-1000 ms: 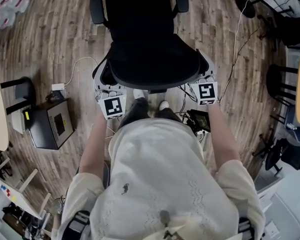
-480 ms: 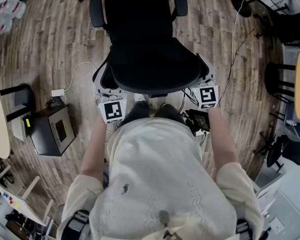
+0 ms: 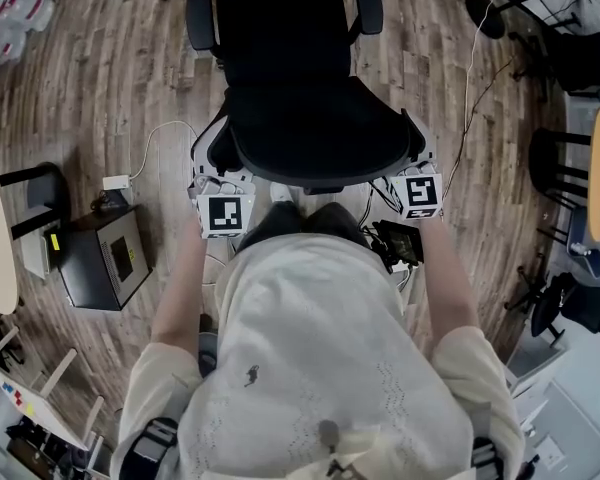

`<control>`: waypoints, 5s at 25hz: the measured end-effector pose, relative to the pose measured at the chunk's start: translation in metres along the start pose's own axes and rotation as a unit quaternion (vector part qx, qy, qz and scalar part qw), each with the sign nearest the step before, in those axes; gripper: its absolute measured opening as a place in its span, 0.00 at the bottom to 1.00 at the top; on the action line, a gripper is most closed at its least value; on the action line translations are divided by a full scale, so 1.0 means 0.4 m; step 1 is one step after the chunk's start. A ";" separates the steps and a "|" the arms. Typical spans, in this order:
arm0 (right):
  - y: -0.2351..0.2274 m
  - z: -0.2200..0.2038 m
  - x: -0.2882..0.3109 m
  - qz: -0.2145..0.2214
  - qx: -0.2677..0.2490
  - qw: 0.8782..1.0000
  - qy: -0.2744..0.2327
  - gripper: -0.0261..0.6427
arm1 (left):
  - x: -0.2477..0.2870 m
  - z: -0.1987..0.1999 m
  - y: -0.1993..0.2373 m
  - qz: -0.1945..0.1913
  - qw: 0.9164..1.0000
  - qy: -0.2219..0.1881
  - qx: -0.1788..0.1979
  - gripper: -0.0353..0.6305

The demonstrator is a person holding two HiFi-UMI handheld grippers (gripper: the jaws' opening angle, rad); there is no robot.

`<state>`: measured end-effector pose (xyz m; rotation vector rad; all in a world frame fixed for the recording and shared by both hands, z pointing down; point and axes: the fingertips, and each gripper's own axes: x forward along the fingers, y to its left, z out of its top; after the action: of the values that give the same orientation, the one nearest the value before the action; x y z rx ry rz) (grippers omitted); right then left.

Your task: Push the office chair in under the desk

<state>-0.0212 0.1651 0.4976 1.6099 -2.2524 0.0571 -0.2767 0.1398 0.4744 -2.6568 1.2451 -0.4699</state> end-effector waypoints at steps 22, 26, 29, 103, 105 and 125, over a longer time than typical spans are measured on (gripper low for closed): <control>-0.033 0.003 0.016 -0.003 0.002 1.000 0.002 0.43 | 0.036 0.002 0.006 -0.001 1.000 0.012 -0.010 0.40; -0.049 0.012 0.038 -0.003 0.003 1.000 0.001 0.43 | 0.062 0.007 0.021 0.000 1.000 0.010 -0.010 0.40; -0.052 0.018 0.064 -0.002 0.004 1.000 0.001 0.43 | 0.078 0.003 0.043 0.000 1.000 0.011 -0.009 0.40; -0.381 0.059 0.423 -0.001 0.011 1.000 -0.004 0.43 | 0.556 0.045 0.187 0.014 0.999 0.035 -0.020 0.38; -0.398 0.061 0.437 -0.002 0.012 1.000 -0.005 0.43 | 0.577 0.049 0.191 0.014 0.999 0.034 -0.020 0.38; -0.577 0.066 0.543 0.000 0.010 1.000 -0.008 0.43 | 0.772 0.098 0.193 0.022 0.999 0.036 -0.019 0.38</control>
<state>0.1235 -0.1182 0.5009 1.6256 -2.2705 0.0673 -0.1325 -0.1465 0.4806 -2.6602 1.3424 -0.5450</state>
